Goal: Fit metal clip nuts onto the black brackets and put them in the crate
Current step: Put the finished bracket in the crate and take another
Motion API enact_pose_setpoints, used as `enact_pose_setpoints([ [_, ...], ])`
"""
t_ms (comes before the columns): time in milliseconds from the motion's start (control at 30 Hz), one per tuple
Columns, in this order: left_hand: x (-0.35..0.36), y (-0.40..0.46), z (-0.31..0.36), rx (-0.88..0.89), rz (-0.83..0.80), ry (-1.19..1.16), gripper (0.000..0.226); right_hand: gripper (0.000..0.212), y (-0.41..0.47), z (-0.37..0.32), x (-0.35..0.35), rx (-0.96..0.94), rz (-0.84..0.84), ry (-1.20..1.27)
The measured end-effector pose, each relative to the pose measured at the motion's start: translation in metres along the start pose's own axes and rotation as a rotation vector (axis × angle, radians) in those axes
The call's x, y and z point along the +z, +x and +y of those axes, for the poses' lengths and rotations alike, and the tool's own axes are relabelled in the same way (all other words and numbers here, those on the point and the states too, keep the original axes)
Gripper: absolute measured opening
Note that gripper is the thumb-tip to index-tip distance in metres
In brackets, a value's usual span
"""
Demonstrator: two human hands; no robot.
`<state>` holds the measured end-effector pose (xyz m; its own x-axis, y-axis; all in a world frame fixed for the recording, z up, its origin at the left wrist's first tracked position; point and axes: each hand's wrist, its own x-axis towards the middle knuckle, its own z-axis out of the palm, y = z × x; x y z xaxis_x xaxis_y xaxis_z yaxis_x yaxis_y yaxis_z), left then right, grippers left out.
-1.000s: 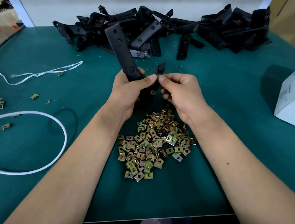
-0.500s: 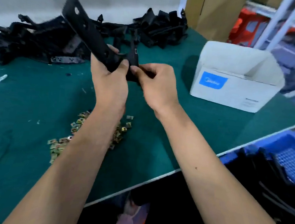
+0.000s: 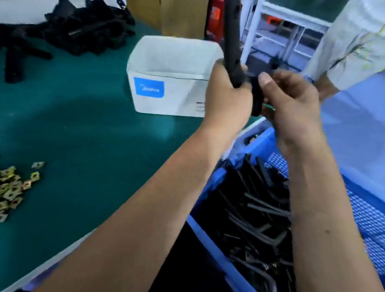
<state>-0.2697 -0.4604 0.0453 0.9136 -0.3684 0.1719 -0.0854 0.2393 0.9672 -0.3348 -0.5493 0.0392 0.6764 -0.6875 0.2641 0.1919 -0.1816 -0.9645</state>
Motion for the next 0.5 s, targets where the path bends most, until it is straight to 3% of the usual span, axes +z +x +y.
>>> enact_pose_setpoints([
  [100,0.050,-0.018,-0.031,-0.317,-0.212,-0.082,0.025,0.014,0.008,0.025,-0.063,0.063,0.140,-0.080],
  [200,0.077,-0.033,-0.069,-0.578,-0.323,-0.002,0.017,0.022,0.009,0.069,-0.117,0.285,0.258,-0.262],
  [267,0.085,-0.041,-0.094,-0.698,-0.370,0.031,0.010,0.029,0.004,0.102,-0.144,0.426,0.337,-0.510],
  [367,0.083,-0.056,-0.125,-0.866,-0.391,-0.029,0.022,0.038,-0.014,0.143,-0.162,0.580,0.348,-0.912],
  [433,0.078,-0.067,-0.143,-0.948,-0.416,-0.039,0.035,0.050,-0.028,0.163,-0.163,0.673,0.307,-0.967],
  [500,0.073,-0.075,-0.155,-0.973,-0.460,-0.006,0.029,0.055,-0.036,0.175,-0.163,0.742,0.294,-0.954],
])
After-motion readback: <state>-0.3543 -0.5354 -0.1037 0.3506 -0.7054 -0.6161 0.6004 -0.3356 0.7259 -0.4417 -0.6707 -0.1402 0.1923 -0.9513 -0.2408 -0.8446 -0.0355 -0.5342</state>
